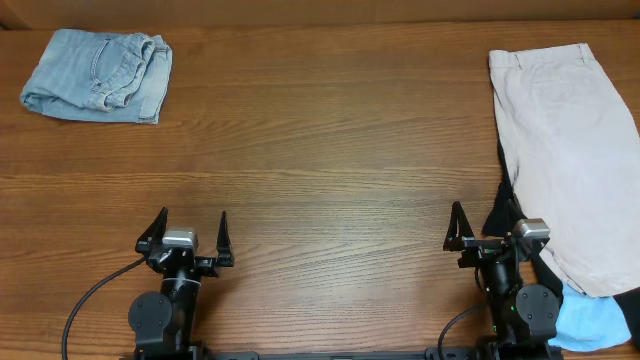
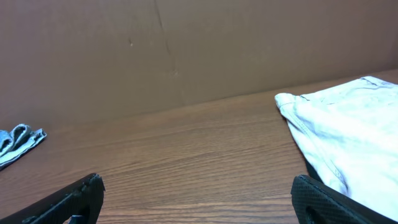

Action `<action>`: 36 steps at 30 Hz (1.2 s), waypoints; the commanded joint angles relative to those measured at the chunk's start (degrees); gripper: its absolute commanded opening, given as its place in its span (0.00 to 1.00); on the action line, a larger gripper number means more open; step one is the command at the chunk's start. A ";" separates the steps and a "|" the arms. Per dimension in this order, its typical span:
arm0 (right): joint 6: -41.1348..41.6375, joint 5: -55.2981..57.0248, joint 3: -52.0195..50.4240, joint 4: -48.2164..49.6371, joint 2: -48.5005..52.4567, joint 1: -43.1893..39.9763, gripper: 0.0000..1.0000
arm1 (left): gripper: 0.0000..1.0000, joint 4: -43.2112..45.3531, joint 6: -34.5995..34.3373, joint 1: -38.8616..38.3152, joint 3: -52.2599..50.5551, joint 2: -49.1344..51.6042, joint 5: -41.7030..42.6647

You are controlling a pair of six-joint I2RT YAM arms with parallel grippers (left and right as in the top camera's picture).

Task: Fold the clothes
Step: 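Move both arms forward from rest toward the garments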

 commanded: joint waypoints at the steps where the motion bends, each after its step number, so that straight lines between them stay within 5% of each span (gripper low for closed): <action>1: -0.39 0.55 -0.61 0.37 -0.68 -0.17 1.00 | 1.00 0.02 -0.46 -0.11 -0.39 -0.66 -0.74; 21: -0.39 3.61 -0.59 0.87 -0.68 -0.17 1.00 | 1.00 5.64 -0.50 -0.11 -0.39 -0.66 -0.55; 29: -0.39 3.96 -0.57 9.75 -0.68 -0.17 1.00 | 1.00 12.59 -0.52 -0.09 -0.31 -0.66 -0.59; 36: -0.42 3.96 4.39 12.35 -0.68 -0.17 1.00 | 1.00 10.21 -3.02 -0.09 6.34 -0.37 -2.64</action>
